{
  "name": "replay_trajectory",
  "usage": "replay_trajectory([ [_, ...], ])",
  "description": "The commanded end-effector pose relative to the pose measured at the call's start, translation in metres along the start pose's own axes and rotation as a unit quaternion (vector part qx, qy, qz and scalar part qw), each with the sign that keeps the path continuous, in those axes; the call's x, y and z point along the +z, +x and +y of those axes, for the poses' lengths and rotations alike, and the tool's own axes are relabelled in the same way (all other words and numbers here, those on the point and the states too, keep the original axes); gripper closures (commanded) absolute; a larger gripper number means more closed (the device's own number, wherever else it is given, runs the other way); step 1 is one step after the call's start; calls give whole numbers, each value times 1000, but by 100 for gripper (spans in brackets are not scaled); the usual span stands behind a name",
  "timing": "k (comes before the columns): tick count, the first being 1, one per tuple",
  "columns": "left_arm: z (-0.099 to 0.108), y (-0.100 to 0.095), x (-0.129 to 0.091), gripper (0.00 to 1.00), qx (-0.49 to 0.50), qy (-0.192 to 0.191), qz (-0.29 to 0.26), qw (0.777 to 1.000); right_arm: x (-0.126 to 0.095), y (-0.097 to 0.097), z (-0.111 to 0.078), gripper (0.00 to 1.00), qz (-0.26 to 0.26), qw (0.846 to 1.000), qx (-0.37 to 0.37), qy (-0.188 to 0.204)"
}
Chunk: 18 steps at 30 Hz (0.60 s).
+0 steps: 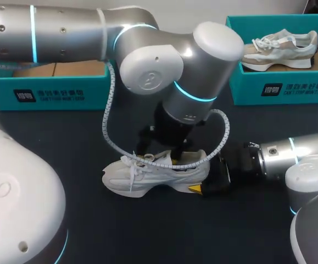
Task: Take the shoe out of the shoebox, open the shoe tongue, remove and reinsert the insole, then place the shoe into the shoebox
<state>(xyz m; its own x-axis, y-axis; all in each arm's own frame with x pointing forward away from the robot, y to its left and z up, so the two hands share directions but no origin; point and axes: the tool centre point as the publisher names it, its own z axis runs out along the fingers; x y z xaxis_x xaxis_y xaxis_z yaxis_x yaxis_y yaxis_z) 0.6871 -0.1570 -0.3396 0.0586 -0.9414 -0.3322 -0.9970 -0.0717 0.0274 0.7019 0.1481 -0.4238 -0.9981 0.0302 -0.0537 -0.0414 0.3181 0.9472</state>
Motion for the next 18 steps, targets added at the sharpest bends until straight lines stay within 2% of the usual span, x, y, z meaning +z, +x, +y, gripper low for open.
replay_trajectory([
  [1,7,-6,-3,80,-40,12,7,999,7,-2,-3,100,-1,1000,0,1],
  [2,8,-6,-4,97,-41,13,8,999,7,-2,-3,100,-1,1000,0,1],
  [3,9,-7,-5,100,-39,12,11,999,7,-2,-3,100,-1,1000,0,1],
  [11,16,-18,-15,100,-41,18,28,999,7,-2,-3,100,-1,1000,0,1],
  [18,24,-40,-22,100,-61,23,42,997,7,-2,-3,100,-1,1000,0,1],
])
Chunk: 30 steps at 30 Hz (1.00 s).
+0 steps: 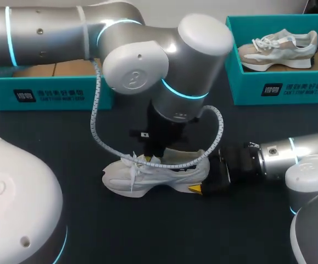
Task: Take the shoe out of the shoebox, open the shoe tongue, remove and reinsert the insole, then place the shoe into the shoebox
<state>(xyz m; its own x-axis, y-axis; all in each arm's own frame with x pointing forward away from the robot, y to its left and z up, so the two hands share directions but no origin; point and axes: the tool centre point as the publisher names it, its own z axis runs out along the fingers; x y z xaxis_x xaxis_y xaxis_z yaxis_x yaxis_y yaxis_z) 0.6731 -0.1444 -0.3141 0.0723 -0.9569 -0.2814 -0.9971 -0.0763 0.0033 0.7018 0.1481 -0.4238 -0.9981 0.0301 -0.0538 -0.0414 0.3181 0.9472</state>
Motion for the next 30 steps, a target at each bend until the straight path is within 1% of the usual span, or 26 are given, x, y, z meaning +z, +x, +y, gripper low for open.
replay_trajectory([
  [1,11,-24,-4,100,-59,12,15,998,7,-2,-3,100,-1,1000,0,1],
  [4,10,-35,0,100,-75,9,9,997,7,-2,-3,100,-1,1000,0,1],
  [7,8,-43,9,100,-85,4,-3,996,7,-2,-3,100,-1,1000,0,1],
  [14,6,-54,45,100,-105,-17,-46,993,7,-2,-3,100,-1,1000,0,1],
  [15,6,-56,52,100,-107,-25,-52,993,7,-2,-3,100,-1,1000,0,1],
  [20,3,-60,73,100,-117,-41,-74,990,7,-2,-3,100,-1,1000,0,1],
  [21,3,-60,76,95,-119,-43,-77,989,7,-2,-3,100,-1,1000,0,1],
  [22,3,-61,80,86,-122,-47,-83,988,7,-2,-3,100,-1,1000,0,1],
  [23,4,-63,83,80,-125,-49,-86,987,7,-2,-3,100,-1,1000,0,1],
  [24,4,-64,86,80,-129,-50,-89,986,7,-2,-3,100,-1,1000,0,1],
  [26,5,-66,89,75,-132,-54,-90,986,7,-2,-3,100,-1,1000,0,1],
  [27,6,-68,91,63,-133,-55,-92,985,7,-2,-3,100,-1,1000,0,1],
  [30,8,-73,90,36,-137,-56,-92,985,7,-2,-3,100,-1,1000,0,1],
])
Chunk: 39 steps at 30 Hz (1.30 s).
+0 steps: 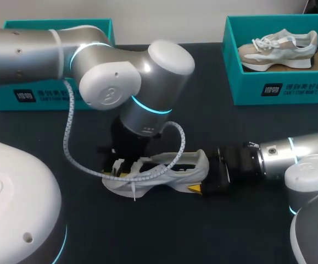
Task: Take the shoe out of the shoebox, open the shoe tongue, remove and reinsert the insole, then place the shoe into the shoebox
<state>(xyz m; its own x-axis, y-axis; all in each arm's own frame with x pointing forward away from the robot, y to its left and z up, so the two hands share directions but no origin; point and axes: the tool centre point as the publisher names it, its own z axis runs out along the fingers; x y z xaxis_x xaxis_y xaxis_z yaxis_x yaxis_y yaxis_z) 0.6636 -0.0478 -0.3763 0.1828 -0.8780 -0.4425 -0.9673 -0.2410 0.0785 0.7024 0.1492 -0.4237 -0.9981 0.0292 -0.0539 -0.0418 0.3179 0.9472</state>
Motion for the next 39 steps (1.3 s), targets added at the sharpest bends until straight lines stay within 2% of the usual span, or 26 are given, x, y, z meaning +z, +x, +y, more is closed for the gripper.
replay_trajectory([
  [1,6,0,2,21,-74,5,1,997,6,-2,-3,100,-1,1000,0,2],
  [3,7,-6,-4,0,-72,13,15,997,6,-2,-3,100,-1,1000,0,2],
  [7,9,-18,-32,0,-45,42,58,996,6,-2,-3,100,-1,1000,0,2],
  [12,7,-27,-73,0,76,99,117,985,6,-2,-3,100,-1,1000,0,2],
  [15,7,-28,-95,0,175,156,124,964,6,-2,-3,100,-1,1000,0,2],
  [17,4,-28,-109,0,255,183,138,939,6,-2,-3,100,-1,1000,0,2],
  [18,3,-28,-115,0,322,190,149,916,6,-2,-3,100,-1,1000,0,2],
  [19,2,-28,-120,0,350,206,153,901,6,-2,-3,100,-1,1000,0,2],
  [20,1,-28,-126,0,421,208,167,867,6,-2,-3,100,-1,1000,0,2],
  [21,1,-29,-131,0,463,233,168,838,6,-2,-3,100,-1,1000,0,2],
  [22,-2,-27,-137,0,501,225,173,818,6,-2,-3,100,-1,1000,0,2],
  [23,0,-29,-140,0,574,242,168,764,6,-2,-3,100,-1,1000,0,2],
  [25,-1,-27,-148,0,650,267,143,697,6,-2,-3,100,-1,1000,0,2],
  [39,-1,-27,-148,0,650,267,143,697,6,-2,-3,100,-1,1000,0,2],
])
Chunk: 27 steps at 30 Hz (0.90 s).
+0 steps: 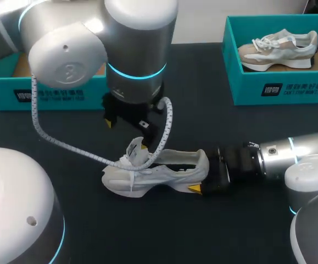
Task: Take the shoe out of the shoebox, open the shoe tongue, remove and reinsert the insole, then place the shoe into the shoebox
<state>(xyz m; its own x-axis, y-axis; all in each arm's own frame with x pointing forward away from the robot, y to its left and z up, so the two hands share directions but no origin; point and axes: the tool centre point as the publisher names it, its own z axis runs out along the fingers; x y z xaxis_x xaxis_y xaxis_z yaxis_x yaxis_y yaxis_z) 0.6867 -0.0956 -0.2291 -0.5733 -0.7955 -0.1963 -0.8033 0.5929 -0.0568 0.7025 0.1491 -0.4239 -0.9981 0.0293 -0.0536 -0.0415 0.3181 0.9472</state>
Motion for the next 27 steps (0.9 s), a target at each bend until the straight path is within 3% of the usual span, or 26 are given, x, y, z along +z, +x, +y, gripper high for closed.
replay_trajectory([
  [1,8,-7,4,0,318,85,74,942,6,-2,-3,100,-1,1000,0,1],
  [11,-25,22,14,0,371,84,120,917,6,-2,-3,100,-1,1000,0,1],
  [12,-28,26,14,16,378,92,133,911,6,-2,-3,100,-1,1000,0,1],
  [13,-31,29,13,53,383,92,131,910,6,-2,-3,100,-1,1000,0,1],
  [15,-37,38,14,91,400,97,151,899,6,-2,-3,100,-1,1000,0,1],
  [16,-40,42,15,100,407,95,151,896,6,-2,-3,100,-1,1000,0,1],
  [27,-69,83,43,100,466,101,214,852,6,-2,-3,100,-1,1000,0,1],
])
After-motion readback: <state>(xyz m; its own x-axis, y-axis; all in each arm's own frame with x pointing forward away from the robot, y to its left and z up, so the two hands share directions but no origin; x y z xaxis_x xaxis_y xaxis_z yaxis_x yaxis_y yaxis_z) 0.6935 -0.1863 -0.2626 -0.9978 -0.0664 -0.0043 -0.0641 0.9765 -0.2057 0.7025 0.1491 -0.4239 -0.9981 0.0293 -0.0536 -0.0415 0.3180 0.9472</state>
